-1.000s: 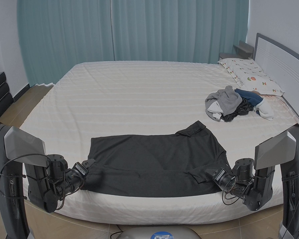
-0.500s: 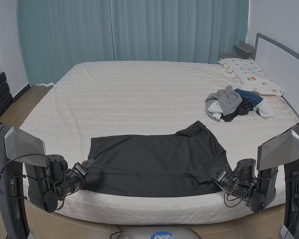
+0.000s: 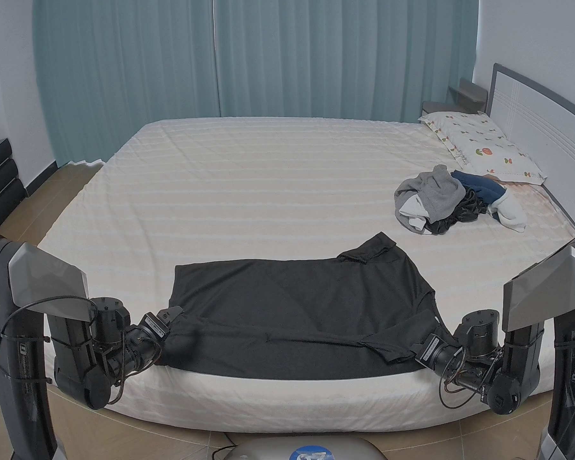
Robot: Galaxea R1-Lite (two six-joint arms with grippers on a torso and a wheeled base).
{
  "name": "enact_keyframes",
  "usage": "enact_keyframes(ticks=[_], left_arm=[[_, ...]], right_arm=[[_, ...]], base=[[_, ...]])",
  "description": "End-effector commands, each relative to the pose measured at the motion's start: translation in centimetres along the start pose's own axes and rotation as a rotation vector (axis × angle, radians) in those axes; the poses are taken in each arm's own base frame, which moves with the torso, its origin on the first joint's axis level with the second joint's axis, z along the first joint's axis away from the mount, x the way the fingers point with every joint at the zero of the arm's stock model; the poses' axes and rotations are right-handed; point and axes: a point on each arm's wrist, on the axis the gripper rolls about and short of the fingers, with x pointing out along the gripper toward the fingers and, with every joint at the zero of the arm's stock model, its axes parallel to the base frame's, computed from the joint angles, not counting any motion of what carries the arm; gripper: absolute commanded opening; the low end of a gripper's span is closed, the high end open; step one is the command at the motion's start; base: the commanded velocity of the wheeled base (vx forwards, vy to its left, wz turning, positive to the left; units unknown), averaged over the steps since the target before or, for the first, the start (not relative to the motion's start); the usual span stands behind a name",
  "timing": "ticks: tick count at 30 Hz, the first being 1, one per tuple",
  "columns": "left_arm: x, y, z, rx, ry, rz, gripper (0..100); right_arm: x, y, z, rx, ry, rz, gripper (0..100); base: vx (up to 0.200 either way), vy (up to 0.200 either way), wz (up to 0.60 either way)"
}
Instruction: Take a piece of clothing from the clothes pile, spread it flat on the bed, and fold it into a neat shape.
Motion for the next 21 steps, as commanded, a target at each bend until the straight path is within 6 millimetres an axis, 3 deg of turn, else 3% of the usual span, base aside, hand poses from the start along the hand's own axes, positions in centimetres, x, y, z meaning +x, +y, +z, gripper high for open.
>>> enact_keyframes(ticks=[1,5,6,12,16,21], left_arm=[[0.0,-0.1,0.1,0.001,-0.010,-0.013,100],[0.0,-0.1,0.1,0.002,-0.011,-0.012,100],[0.0,-0.1,0.1,0.002,-0.010,-0.013,100],[0.0,-0.1,0.1,0.004,-0.010,-0.011,100],[0.1,-0.1,0.1,0.004,-0.011,-0.012,100],[0.1,-0.2,0.1,0.004,-0.014,-0.016,100]], right_arm=[[-0.4,-0.1,-0.1,-0.014,0.007,-0.005,0],[-0.6,-0.2,-0.8,-0.059,0.035,-0.019,0],[-0.5,-0.3,-0.8,-0.061,0.037,-0.021,100],[-0.6,-0.3,-0.7,-0.072,0.027,-0.018,100],[-2.3,1.0,1.6,-0.094,-0.058,0.034,100],[-3.8,1.9,3.0,-0.107,-0.117,0.072,100]], base=[[0.000,0.000,0.00],[0.000,0.000,0.00],[0.000,0.000,0.00],[0.000,0.000,0.00],[0.000,0.000,0.00],[0.000,0.000,0.00]])
